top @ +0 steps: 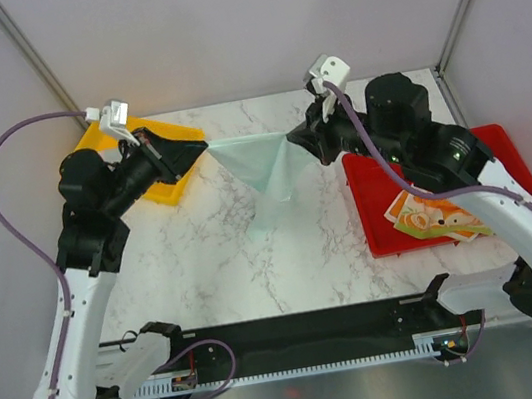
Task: Fold and stack the towels
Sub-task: Flatten out the crumpled towel
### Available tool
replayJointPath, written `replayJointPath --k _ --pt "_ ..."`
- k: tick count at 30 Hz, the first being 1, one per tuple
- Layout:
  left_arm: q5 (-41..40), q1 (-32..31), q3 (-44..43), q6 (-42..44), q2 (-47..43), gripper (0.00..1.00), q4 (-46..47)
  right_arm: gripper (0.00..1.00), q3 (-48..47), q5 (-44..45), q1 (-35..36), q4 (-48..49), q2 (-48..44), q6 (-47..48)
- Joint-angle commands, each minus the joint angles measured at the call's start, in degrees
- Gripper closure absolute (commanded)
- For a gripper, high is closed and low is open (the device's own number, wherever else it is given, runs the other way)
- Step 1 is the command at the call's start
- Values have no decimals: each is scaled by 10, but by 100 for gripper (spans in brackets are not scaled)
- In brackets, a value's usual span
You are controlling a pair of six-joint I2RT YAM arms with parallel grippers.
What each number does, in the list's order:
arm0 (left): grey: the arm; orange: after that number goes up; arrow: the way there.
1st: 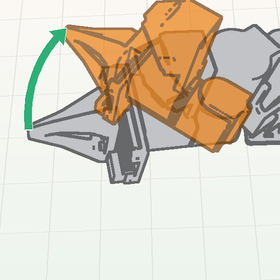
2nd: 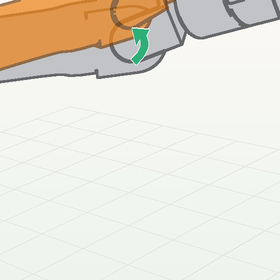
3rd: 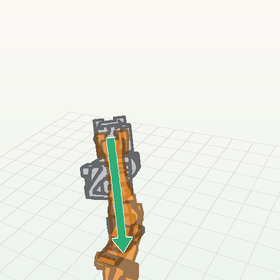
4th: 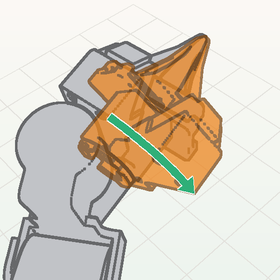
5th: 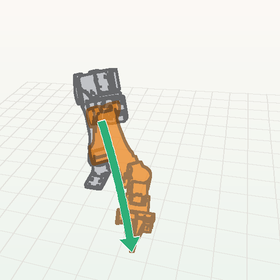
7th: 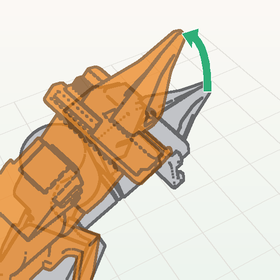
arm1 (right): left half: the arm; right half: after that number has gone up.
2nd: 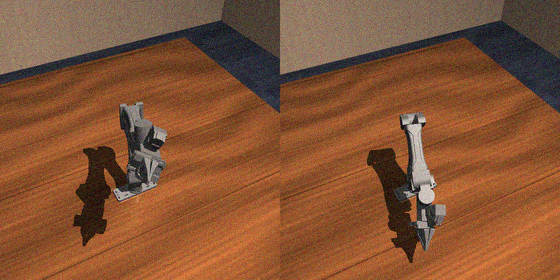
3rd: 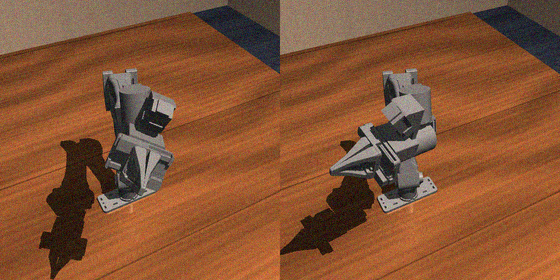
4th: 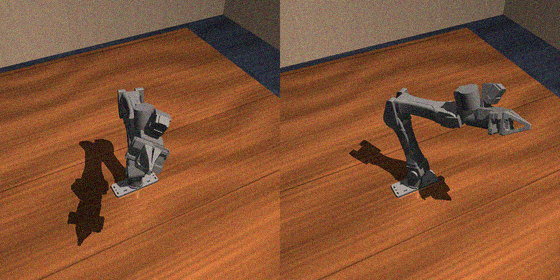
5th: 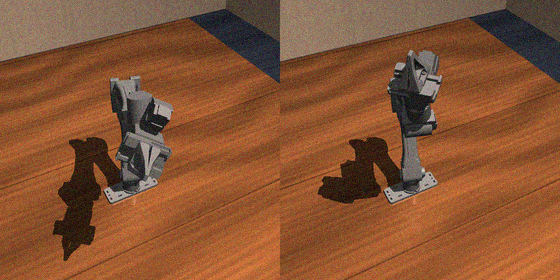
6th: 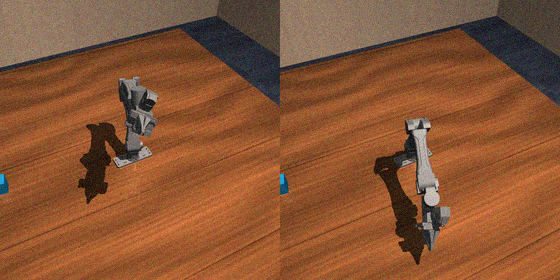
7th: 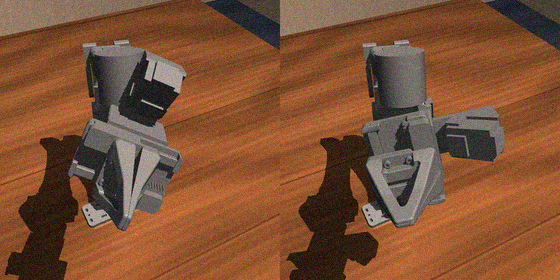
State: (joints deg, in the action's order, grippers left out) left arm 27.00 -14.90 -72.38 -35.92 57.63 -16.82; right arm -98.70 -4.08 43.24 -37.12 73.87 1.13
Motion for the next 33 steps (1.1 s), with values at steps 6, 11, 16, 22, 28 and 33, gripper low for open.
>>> replayJointPath --k 6,11,16,22,28,33 --pt "73 -2 -15 -16 -72 98 -2 100 101 -46 13 44 -108 -63" --pt "-21 -1 17 8 -59 98 -85 100 108 -52 13 -14 -31 -68" --pt "-171 0 123 35 30 98 -125 100 135 -54 13 -9 73 -84" --pt "-229 2 206 30 151 98 -53 100 71 -9 7 2 300 -153" --pt "-234 2 186 18 278 98 -16 97 -12 30 -34 28 452 -202" --pt "-236 2 150 16 331 98 -6 63 9 -50 -62 74 444 -133"
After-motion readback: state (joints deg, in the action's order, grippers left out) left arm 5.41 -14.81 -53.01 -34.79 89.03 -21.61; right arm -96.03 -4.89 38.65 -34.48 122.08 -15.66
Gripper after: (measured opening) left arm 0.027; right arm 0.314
